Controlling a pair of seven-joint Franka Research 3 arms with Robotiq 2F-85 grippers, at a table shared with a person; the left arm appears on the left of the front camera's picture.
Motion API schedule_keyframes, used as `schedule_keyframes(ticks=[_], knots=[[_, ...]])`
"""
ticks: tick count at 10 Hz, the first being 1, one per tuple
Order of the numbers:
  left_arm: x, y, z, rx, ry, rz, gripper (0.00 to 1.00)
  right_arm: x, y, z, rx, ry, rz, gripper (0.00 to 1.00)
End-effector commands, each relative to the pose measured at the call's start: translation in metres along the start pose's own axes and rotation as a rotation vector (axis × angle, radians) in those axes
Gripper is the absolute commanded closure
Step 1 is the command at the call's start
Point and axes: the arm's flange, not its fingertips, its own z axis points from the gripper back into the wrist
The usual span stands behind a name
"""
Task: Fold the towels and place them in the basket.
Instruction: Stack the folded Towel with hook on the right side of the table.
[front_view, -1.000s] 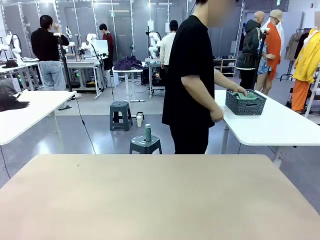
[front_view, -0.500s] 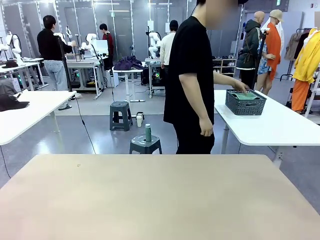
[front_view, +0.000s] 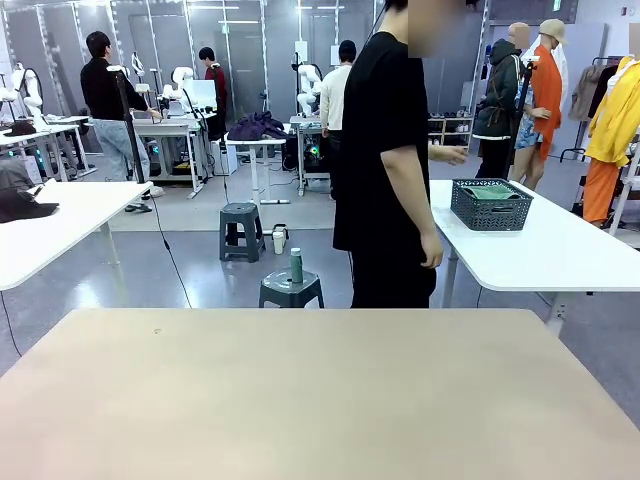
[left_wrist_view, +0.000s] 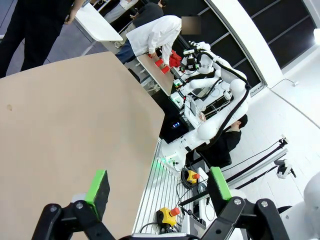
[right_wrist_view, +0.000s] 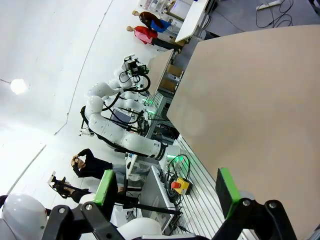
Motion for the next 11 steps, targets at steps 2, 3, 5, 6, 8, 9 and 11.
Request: schedule_keyframes(ticks=[2,3,5,6,8,9,11], knots=[[-0.0036,-0.0041,-0.0025,0.004,0.007,0.004,0.00,-0.0043,-0.0022,-0.0016,0.004,0.000,0.018,0.00],[-0.0036,-0.0041,-0.0025,0.004,0.007,0.004,0.00,-0.0043,-0.0022,-0.0016,0.004,0.000,0.018,0.00],[-0.0036,-0.0041,-0.0025,0.004,0.007,0.004,0.00,-0.0043,-0.0022,-0.0016,0.004,0.000,0.018,0.00],[-0.0036,-0.0041,-0.0025,0.004,0.007,0.004,0.00,-0.0043,-0.0022,-0.0016,0.004,0.000,0.018,0.00],[-0.0036,-0.0041,-0.0025,0.004,0.007,0.004,0.00,-0.0043,-0.0022,-0.0016,0.004,0.000,0.018,0.00],[-0.0036,-0.0041,-0.0025,0.004,0.007,0.004,0.00,-0.0043,-0.0022,-0.0016,0.004,0.000,0.018,0.00],[-0.0036,-0.0041,-0.0025,0.004,0.007,0.004,0.00,-0.0043,-0.0022,-0.0016,0.004,0.000,0.018,0.00]])
